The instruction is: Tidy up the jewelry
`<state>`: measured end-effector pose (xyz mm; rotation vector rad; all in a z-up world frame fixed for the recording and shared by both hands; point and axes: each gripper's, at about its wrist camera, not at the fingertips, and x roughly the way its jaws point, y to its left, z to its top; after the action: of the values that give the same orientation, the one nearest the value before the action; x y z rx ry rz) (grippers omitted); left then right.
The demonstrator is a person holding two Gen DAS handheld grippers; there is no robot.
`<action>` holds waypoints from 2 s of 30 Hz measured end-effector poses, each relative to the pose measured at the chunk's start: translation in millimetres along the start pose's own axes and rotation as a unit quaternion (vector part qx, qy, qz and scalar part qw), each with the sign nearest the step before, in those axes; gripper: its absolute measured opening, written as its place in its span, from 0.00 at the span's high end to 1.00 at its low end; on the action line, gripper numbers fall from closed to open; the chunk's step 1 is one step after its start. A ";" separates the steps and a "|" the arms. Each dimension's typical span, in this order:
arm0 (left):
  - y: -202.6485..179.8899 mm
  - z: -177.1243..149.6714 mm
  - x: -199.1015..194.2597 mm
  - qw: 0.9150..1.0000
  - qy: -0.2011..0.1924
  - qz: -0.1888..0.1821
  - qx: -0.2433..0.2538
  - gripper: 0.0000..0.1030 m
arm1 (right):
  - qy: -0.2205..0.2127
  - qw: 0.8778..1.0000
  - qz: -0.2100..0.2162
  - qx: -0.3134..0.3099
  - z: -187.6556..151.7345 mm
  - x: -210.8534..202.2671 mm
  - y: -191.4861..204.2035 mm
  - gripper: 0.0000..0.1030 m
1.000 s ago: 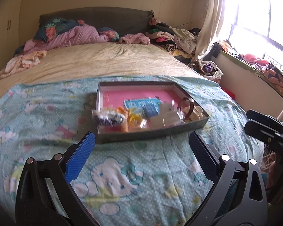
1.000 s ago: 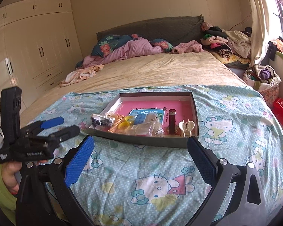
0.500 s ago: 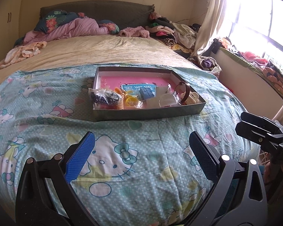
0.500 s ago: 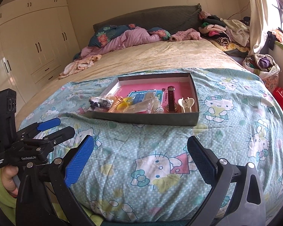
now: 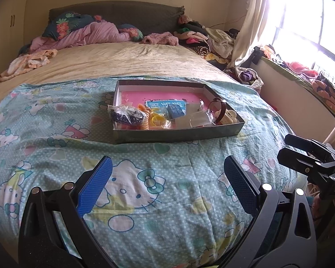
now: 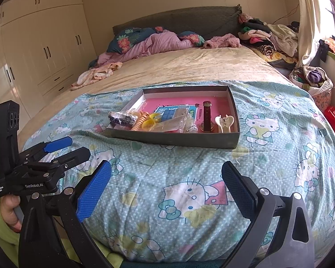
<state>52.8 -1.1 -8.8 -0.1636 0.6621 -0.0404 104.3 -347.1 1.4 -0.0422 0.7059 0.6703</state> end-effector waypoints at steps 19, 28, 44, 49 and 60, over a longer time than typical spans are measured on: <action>0.1 0.1 -3.8 1.000 -0.002 0.006 -0.001 0.09 | -0.001 1.000 0.000 -0.001 -0.5 -0.2 0.2 0.04; 1.7 0.8 -5.7 1.000 -0.002 0.010 0.001 0.09 | 0.000 1.000 -0.001 -0.001 -0.8 -0.5 0.4 0.04; 1.4 1.0 -4.4 1.000 -0.003 0.012 0.002 0.09 | 0.004 1.000 0.000 -0.005 -4.0 -0.2 1.8 0.04; 2.4 1.2 -4.7 1.000 -0.006 0.010 -0.001 0.09 | 0.005 1.000 -0.001 -0.005 -4.1 -0.3 1.8 0.04; 3.8 1.0 -2.4 1.000 -0.002 0.010 -0.001 0.09 | 0.008 1.000 -0.002 -0.006 -4.2 1.7 1.7 0.04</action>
<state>51.4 3.1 -7.1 -0.1589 0.6604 -0.0209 101.8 -345.9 -2.6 -0.0592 0.7169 0.6710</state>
